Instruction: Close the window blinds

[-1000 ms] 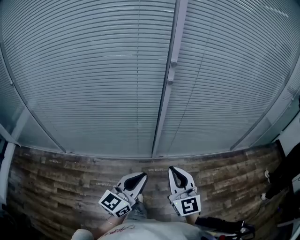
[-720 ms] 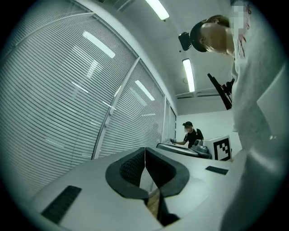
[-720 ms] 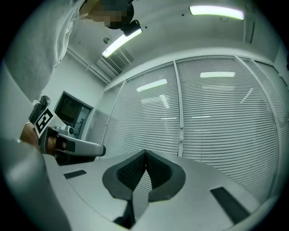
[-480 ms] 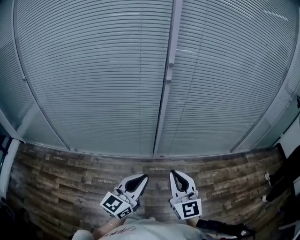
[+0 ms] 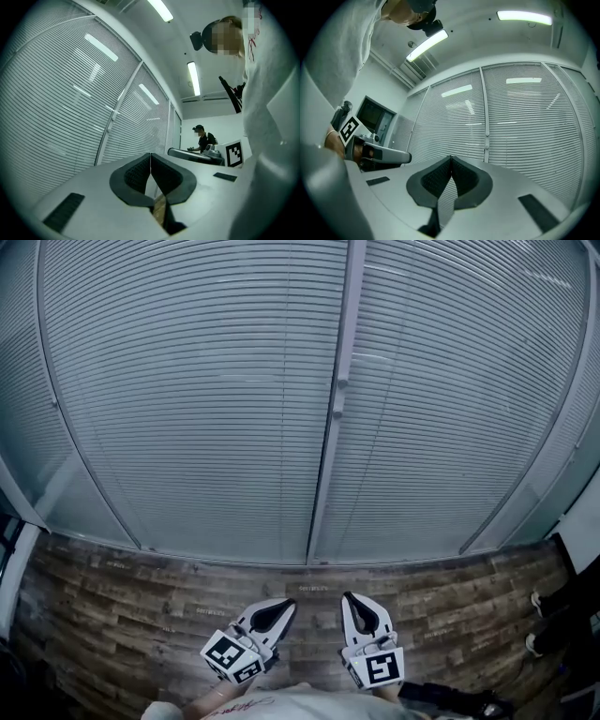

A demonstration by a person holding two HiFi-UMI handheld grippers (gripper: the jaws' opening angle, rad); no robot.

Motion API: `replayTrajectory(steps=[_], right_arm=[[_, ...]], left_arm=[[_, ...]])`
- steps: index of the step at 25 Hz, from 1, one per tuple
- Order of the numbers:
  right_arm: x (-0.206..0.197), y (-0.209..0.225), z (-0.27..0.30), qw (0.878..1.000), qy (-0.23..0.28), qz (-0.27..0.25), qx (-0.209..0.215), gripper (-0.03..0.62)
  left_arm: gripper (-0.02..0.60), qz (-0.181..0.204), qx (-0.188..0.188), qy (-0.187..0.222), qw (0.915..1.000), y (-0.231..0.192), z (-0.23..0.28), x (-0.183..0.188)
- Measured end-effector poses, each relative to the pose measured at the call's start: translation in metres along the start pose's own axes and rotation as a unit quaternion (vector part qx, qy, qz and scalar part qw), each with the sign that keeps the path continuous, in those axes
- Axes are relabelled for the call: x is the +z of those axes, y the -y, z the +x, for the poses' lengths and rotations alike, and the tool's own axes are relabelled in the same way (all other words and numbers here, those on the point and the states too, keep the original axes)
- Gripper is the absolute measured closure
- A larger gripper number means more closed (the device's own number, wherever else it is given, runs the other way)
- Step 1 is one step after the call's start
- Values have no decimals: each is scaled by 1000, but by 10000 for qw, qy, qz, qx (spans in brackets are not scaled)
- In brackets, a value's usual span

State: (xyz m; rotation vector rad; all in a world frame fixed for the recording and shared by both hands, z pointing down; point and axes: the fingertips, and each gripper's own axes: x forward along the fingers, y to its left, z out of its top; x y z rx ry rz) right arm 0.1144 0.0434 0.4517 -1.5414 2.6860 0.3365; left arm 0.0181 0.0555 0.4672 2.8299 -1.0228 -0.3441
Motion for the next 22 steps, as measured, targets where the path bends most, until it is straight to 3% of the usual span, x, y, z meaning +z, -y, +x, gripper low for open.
replayTrajectory(steps=[22], right_arm=[[-21, -2, -12, 9992, -285, -272, 117, 577]], left_arm=[[563, 71, -100, 55, 9999, 19, 10, -3]])
